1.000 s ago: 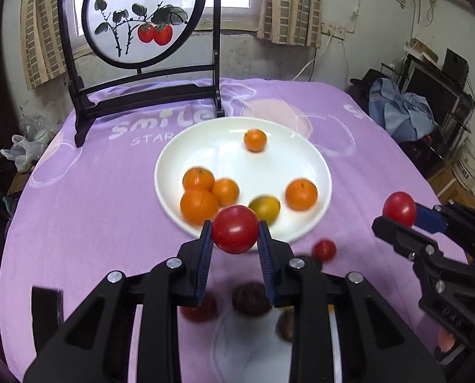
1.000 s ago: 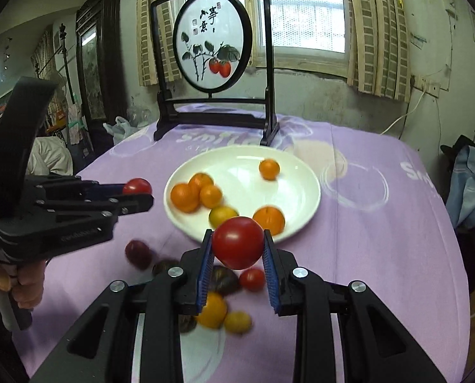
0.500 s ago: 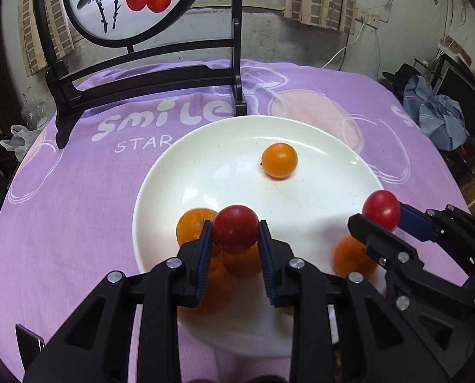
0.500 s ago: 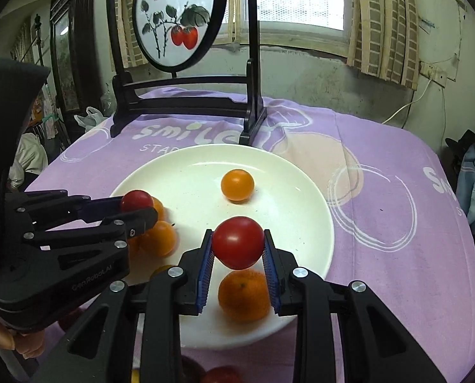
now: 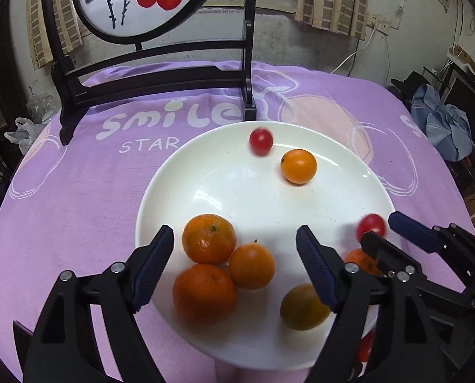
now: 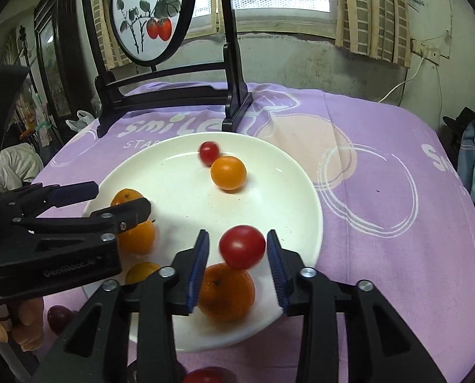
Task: Organize fruits
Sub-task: 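Drop both red cherry tomatoes onto the white plate and open both tools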
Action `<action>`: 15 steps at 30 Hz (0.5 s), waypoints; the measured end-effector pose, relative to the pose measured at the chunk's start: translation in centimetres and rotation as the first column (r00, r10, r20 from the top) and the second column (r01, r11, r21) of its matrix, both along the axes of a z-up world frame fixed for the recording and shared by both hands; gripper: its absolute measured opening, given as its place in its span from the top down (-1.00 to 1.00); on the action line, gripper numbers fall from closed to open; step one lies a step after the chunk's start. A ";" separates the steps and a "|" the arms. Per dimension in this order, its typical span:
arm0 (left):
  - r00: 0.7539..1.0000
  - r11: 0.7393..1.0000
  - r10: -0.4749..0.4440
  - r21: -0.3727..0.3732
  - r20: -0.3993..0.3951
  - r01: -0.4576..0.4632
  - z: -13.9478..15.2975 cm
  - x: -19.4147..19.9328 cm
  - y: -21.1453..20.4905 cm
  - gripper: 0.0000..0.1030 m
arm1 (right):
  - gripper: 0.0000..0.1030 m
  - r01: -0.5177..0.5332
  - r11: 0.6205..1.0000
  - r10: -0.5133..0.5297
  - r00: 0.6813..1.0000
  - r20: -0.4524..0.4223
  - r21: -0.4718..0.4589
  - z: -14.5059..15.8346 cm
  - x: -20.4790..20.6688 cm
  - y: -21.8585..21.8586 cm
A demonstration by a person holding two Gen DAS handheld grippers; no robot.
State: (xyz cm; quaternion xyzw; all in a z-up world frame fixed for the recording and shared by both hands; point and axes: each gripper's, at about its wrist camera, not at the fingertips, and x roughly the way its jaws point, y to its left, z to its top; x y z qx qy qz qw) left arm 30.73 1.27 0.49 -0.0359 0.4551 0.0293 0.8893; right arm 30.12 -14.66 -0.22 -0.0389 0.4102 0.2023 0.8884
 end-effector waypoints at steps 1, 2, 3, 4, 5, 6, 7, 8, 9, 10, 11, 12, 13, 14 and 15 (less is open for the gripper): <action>1.000 1.000 0.000 -0.001 0.001 0.000 0.2 -0.3 0.0 -0.54 | 0.16 0.001 1.000 -0.001 1.000 0.001 0.009 0.2 -0.1 -0.1; 1.000 1.000 0.000 -0.001 0.002 0.000 0.3 -0.8 0.0 -0.55 | 0.16 0.007 1.000 -0.007 1.000 0.003 0.016 0.4 -0.3 -0.3; 1.000 1.000 0.004 -0.001 0.004 -0.004 0.5 -1.3 0.0 -0.56 | 0.16 0.015 1.000 -0.015 1.000 0.001 0.019 0.5 -0.5 -0.5; 1.000 1.000 0.008 -0.001 0.003 -0.008 0.7 -1.9 0.1 -0.56 | 0.16 0.020 0.999 -0.020 1.000 -0.003 0.027 0.7 -0.7 -0.7; 1.000 1.000 0.005 0.001 0.001 -0.005 0.8 -2.4 0.1 -0.59 | 0.16 0.020 0.999 -0.020 1.000 -0.009 0.046 0.9 -1.1 -1.1; 1.000 1.000 -0.007 0.011 -0.001 0.007 0.9 -3.2 0.0 -0.62 | 0.16 0.019 0.998 -0.019 1.000 -0.010 0.054 1.0 -1.5 -1.4; 1.000 0.999 -0.019 0.029 0.003 0.019 1.1 -4.0 -0.1 -0.63 | 0.13 0.020 0.998 -0.020 1.000 -0.007 0.055 1.2 -2.0 -1.7; 1.000 0.999 -0.025 0.044 0.009 0.024 1.2 -4.7 -0.1 -0.65 | 0.09 0.022 0.998 -0.022 1.000 -0.002 0.052 1.3 -2.7 -2.1; 0.999 0.998 -0.029 0.062 0.022 0.027 1.5 -5.7 0.0 -0.68 | -0.05 0.023 0.998 -0.023 1.000 0.003 0.054 1.4 -3.4 -2.5; 0.999 0.997 -0.031 0.069 0.031 0.028 1.6 -6.5 0.1 -0.70 | -0.13 0.023 0.998 -0.023 1.000 0.005 0.055 1.5 -3.9 -2.8; 0.999 0.997 -0.030 0.070 0.041 0.027 1.8 -7.4 0.2 -0.73 | -0.13 0.022 0.998 -0.023 1.000 0.006 0.053 1.5 -4.5 -3.1; 0.998 0.998 -0.027 0.061 0.048 0.024 1.9 -8.4 0.5 -0.73 | -0.13 0.022 0.999 -0.022 1.000 0.004 0.047 1.5 -5.4 -3.5; 0.998 0.999 -0.021 0.048 0.055 0.019 2.0 -9.4 0.7 -0.73 | -0.13 0.021 0.999 -0.021 1.000 0.000 0.040 1.4 -6.0 -3.9; 0.998 0.999 -0.015 0.035 0.059 0.013 2.0 -10.3 1.0 -0.74 | -0.13 0.020 0.999 -0.020 1.000 -0.004 0.036 1.3 -6.7 -4.2; 0.998 1.000 -0.013 0.027 0.060 0.012 1.9 -11.1 1.2 -0.74 | -0.13 0.016 1.000 -0.016 1.000 -0.008 0.025 1.2 -7.6 -4.5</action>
